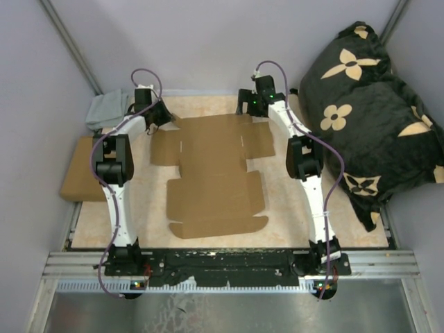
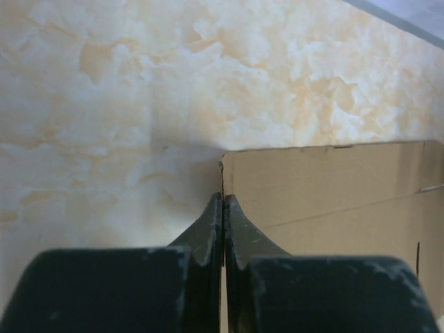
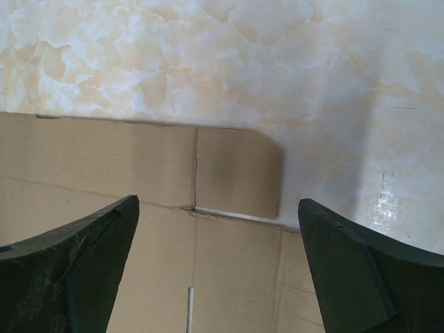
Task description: Fold the paper box
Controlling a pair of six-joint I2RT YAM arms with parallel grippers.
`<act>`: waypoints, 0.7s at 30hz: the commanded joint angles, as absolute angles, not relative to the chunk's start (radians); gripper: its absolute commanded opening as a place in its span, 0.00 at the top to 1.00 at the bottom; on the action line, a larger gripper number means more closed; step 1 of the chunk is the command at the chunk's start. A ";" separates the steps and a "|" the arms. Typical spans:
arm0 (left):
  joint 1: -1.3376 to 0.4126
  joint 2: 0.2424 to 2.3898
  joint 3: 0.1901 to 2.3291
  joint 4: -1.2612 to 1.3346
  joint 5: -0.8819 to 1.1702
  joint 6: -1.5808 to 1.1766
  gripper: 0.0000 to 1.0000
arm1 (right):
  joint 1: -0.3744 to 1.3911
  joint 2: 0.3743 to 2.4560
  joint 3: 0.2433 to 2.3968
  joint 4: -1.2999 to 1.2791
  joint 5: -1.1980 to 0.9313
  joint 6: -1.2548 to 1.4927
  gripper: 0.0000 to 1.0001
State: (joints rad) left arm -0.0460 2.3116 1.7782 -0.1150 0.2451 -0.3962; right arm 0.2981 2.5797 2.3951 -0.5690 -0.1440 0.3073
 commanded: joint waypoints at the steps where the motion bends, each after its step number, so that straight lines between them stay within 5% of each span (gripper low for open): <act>1: -0.054 2.236 1.704 -0.075 0.289 -0.388 1.00 | 0.297 2.497 2.387 -0.538 -0.145 0.311 0.01; 13: -0.053 1.936 1.284 0.442 0.412 -0.401 1.00 | 0.281 2.484 2.341 -0.537 -0.154 0.323 0.01; 21: -0.053 1.894 1.233 0.512 0.409 -0.418 1.00 | 0.279 2.447 2.265 -0.506 -0.192 0.314 0.01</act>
State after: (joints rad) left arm -0.0502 1.9221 1.2316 0.4191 0.3870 -0.4076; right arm 0.2848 2.5530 2.3009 -0.5571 -0.1627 0.3233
